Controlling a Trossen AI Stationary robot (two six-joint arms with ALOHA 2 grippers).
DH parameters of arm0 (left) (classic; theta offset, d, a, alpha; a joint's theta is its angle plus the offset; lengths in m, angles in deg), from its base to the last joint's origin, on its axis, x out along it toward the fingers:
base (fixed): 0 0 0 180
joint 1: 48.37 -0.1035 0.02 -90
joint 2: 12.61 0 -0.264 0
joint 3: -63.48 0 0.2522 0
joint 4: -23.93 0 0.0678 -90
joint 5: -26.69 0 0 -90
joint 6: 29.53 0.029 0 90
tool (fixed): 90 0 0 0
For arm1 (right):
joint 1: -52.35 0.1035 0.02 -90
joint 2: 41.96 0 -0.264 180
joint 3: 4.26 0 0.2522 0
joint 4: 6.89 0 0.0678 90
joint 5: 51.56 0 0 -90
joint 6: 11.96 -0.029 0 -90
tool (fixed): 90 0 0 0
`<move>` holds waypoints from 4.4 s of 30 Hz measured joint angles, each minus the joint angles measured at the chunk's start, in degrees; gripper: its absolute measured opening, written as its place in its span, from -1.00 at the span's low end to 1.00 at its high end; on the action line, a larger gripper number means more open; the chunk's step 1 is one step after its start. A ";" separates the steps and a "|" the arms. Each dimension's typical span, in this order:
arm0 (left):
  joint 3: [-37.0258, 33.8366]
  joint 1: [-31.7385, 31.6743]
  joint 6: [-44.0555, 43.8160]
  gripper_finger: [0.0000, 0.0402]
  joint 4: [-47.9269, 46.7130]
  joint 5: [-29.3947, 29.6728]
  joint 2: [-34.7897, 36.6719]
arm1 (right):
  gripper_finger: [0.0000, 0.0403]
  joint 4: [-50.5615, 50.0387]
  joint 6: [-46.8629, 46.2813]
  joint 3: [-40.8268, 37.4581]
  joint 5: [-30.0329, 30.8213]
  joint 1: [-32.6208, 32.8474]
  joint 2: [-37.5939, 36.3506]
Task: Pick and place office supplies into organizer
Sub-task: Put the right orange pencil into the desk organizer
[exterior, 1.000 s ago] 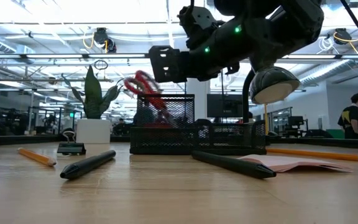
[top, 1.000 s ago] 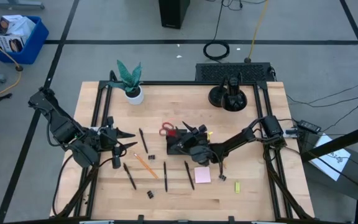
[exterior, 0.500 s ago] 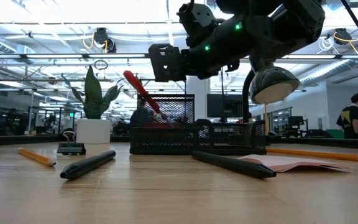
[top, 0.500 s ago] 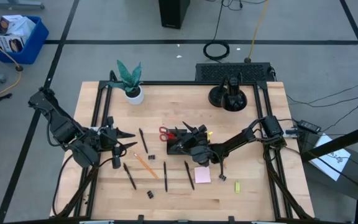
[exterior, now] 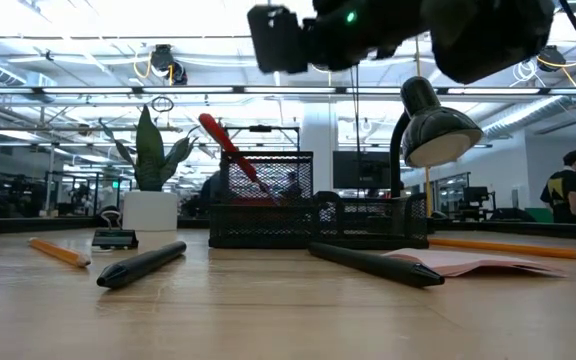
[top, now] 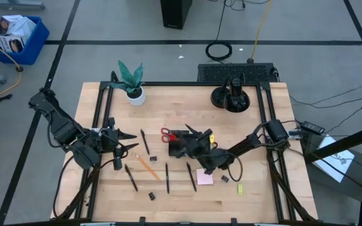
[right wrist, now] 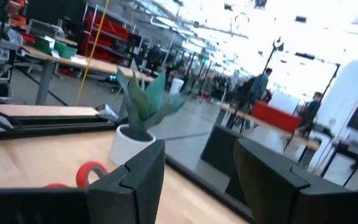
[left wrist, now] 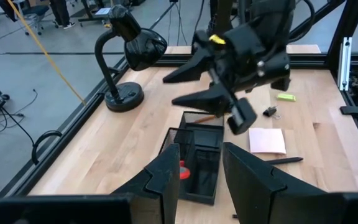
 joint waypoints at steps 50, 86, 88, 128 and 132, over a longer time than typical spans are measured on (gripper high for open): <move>0.00 0.00 -0.06 -0.37 -0.08 -0.85 -4.94 | -0.07 0.58 31.48 0.00 6.10 5.96 -15.07; 0.00 0.02 0.10 -0.37 -0.10 -0.85 -4.92 | -0.07 -13.07 33.80 0.02 7.48 19.04 -28.73; 0.00 0.00 0.11 -0.37 -0.08 -0.85 -4.92 | -0.07 -13.19 34.07 0.02 7.67 19.04 -28.71; 0.00 0.00 -0.17 -0.37 -0.03 0.07 -4.92 | -0.07 -39.83 29.32 0.00 10.48 22.67 -50.39; 0.00 0.00 -0.21 -0.37 -0.02 0.13 -4.92 | -0.07 -39.83 28.74 0.00 11.80 21.97 -51.30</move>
